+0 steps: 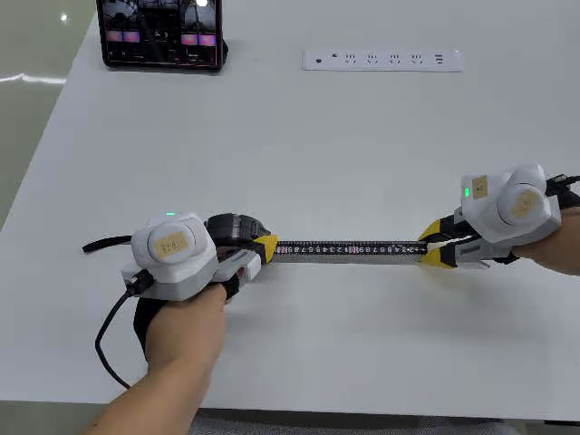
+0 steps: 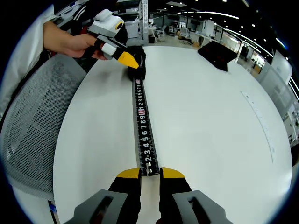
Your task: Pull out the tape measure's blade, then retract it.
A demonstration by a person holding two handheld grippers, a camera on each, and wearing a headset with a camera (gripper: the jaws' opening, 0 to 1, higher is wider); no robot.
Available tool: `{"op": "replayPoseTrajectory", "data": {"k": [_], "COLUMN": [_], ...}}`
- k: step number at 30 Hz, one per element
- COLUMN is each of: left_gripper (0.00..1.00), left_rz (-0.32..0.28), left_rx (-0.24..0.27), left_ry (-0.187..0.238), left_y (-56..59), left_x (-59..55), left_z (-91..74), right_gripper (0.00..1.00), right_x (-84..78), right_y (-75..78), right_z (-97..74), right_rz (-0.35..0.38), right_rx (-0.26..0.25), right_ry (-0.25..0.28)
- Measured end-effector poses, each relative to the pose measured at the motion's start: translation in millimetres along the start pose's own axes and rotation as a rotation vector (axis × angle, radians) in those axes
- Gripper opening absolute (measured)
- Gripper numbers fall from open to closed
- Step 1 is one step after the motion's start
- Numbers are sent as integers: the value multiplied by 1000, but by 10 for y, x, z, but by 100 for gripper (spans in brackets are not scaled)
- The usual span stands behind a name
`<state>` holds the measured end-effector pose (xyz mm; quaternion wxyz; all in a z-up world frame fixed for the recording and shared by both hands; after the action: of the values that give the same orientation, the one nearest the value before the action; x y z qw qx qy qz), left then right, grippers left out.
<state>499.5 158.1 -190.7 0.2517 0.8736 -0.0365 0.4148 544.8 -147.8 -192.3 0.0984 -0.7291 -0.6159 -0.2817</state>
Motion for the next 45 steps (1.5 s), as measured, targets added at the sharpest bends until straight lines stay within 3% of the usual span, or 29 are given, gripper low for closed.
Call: {"op": "replayPoseTrajectory", "data": {"k": [45], "left_gripper": [59], "left_rz": [-25], "left_rx": [-30], "left_ry": [17], "left_y": [-29], "left_x": [3], "left_z": [-5], "right_gripper": [11], "right_x": [586], "right_y": [-94], "right_z": [362], "right_rz": [0], "right_rx": [52], "right_ry": [97]}}
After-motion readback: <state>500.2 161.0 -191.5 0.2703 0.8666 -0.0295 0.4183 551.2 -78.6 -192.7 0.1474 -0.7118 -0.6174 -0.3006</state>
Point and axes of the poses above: the centre of the closed fingertips' face, and the gripper's own axes: z roughly forward along the fingers, y roughly to its right, x roughly out of its top, the point moved 8 cm from there along -z, roughly backward along the fingers, and after that the axes turned 15 degrees about -x, right-handed, at the moved point
